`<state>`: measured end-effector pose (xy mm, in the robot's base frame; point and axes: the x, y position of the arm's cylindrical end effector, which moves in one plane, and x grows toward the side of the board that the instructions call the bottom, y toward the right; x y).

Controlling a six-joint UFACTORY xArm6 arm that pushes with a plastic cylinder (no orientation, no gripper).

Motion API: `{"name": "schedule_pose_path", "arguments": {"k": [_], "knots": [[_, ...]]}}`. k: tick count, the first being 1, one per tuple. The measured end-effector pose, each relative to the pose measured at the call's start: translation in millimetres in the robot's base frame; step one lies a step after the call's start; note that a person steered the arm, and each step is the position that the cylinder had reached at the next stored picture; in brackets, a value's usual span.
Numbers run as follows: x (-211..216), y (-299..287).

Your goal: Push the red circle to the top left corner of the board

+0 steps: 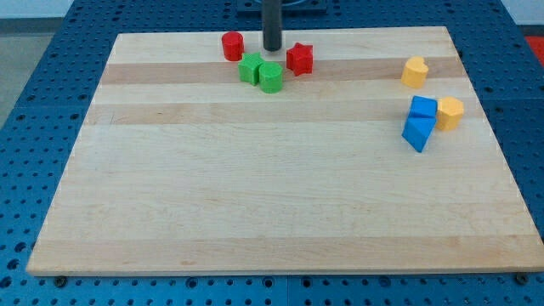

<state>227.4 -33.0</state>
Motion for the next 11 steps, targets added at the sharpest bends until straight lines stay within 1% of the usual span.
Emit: {"name": "schedule_pose_path", "arguments": {"k": [1,2,3,4,6,7,8,9,10,11], "knots": [[5.1,-62.8],[28.5,-93.7],[52.7,-103.8],[63.0,-120.4],[53.9,-179.1],[30.3,-194.0],[19.3,-201.6],[16.4,-167.7],[-15.9,-125.0],[-26.0,-57.7]]}}
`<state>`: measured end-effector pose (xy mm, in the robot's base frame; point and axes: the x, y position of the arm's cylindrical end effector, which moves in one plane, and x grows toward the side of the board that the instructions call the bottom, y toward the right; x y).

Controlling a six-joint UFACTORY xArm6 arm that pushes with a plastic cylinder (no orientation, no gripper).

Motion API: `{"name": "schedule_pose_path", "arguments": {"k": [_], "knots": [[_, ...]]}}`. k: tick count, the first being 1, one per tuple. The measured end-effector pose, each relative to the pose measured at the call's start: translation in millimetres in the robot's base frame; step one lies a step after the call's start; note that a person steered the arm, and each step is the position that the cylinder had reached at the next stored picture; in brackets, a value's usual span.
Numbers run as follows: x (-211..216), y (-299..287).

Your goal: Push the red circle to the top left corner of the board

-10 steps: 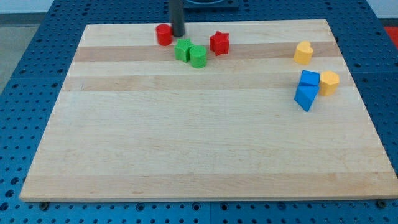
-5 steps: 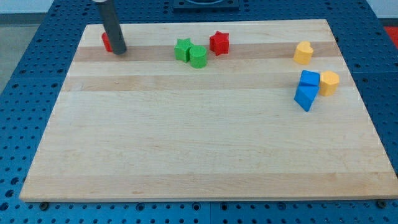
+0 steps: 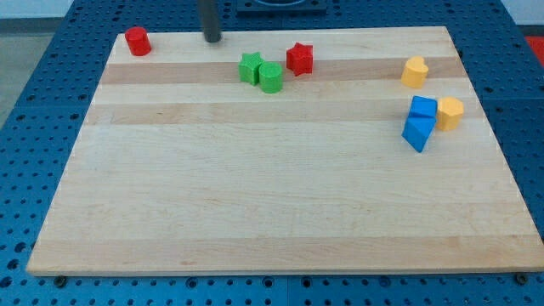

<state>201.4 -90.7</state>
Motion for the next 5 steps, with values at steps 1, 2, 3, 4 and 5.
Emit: {"name": "schedule_pose_path", "arguments": {"k": [1,2,3,4,5], "knots": [[4.0,87.7],[15.3,172.8],[61.0,182.6],[85.6,162.8],[76.4,133.0]]}}
